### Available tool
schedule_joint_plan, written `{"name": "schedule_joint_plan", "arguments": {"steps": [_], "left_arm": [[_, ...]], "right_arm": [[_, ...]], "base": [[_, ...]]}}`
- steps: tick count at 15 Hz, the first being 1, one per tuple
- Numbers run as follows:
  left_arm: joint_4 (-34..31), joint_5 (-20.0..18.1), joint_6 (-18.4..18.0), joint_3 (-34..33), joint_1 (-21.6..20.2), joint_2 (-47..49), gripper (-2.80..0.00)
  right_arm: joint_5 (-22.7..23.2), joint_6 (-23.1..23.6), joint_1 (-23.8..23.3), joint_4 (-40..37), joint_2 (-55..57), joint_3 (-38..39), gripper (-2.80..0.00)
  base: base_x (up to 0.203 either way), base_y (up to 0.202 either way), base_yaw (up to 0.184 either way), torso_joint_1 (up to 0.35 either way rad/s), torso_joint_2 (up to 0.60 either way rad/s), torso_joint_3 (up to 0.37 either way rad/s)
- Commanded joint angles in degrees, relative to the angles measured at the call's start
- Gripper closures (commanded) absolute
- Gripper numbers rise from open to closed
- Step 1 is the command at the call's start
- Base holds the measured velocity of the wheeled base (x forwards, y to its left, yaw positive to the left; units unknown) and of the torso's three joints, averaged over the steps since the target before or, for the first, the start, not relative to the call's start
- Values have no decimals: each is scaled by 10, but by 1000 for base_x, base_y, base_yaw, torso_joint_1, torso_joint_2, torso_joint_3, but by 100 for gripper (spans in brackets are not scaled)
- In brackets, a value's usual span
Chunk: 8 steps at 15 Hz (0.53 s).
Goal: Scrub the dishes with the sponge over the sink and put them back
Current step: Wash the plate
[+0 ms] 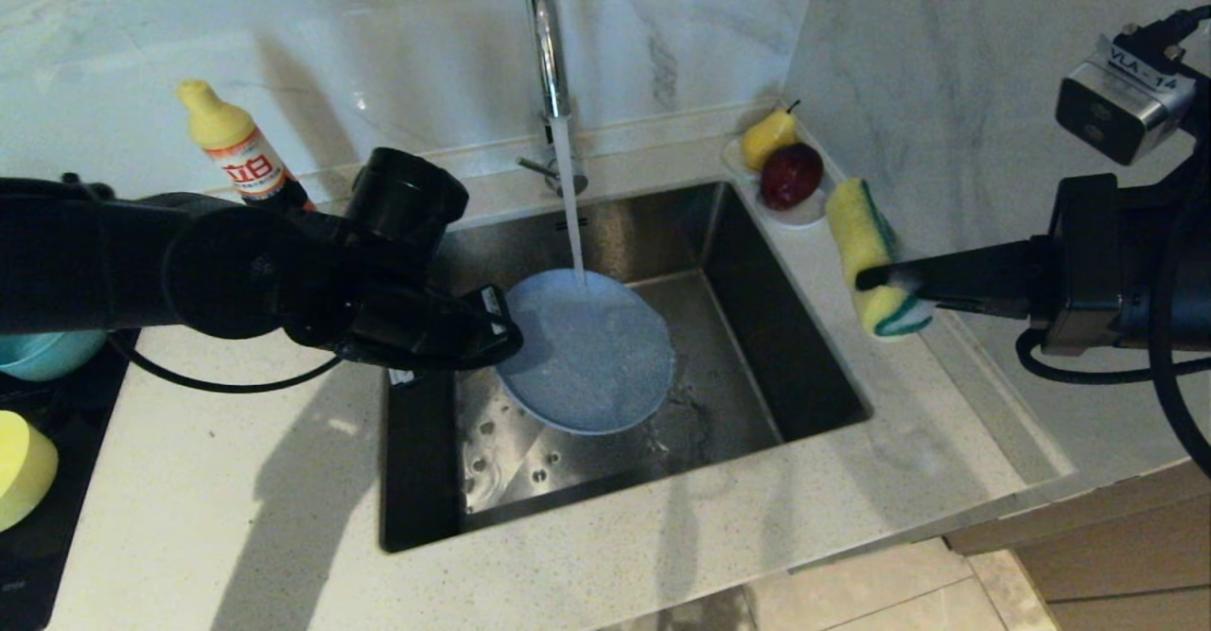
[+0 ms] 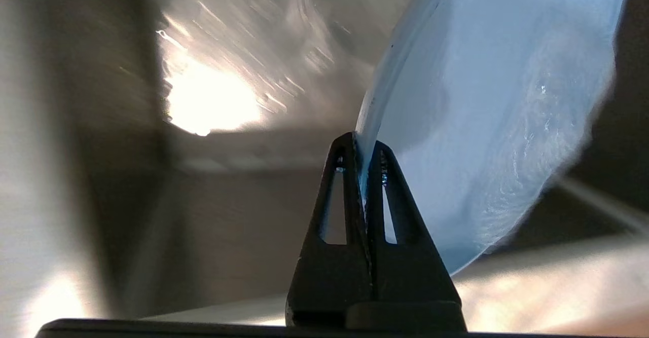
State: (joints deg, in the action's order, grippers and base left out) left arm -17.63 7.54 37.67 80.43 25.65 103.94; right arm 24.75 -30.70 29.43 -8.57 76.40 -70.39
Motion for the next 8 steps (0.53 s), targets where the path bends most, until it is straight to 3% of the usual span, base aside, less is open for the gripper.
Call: {"name": "schedule_joint_plan", "arguments": {"steps": [1,2,4,8], "left_arm": [[-4,101,-33,-16,-4,-56,0],[-2,151,-52,-26,-4,-71,0],[-1,208,-85,-47,-5,-111,0],[52,239,-115,-72,-30,-172,0]], "right_arm": [[1,-2,0,0,-4,-1,0],[1,-2,0,0,-5,-2,0],[1,-2,0,0,-8,-2,0],[1,-2,0,0,-7,-1,0]], "base": [[0,0,0,0,0,0],[0,0,0,0,0,0],[0,0,0,0,0,0],[0,0,0,0,0,0]]}}
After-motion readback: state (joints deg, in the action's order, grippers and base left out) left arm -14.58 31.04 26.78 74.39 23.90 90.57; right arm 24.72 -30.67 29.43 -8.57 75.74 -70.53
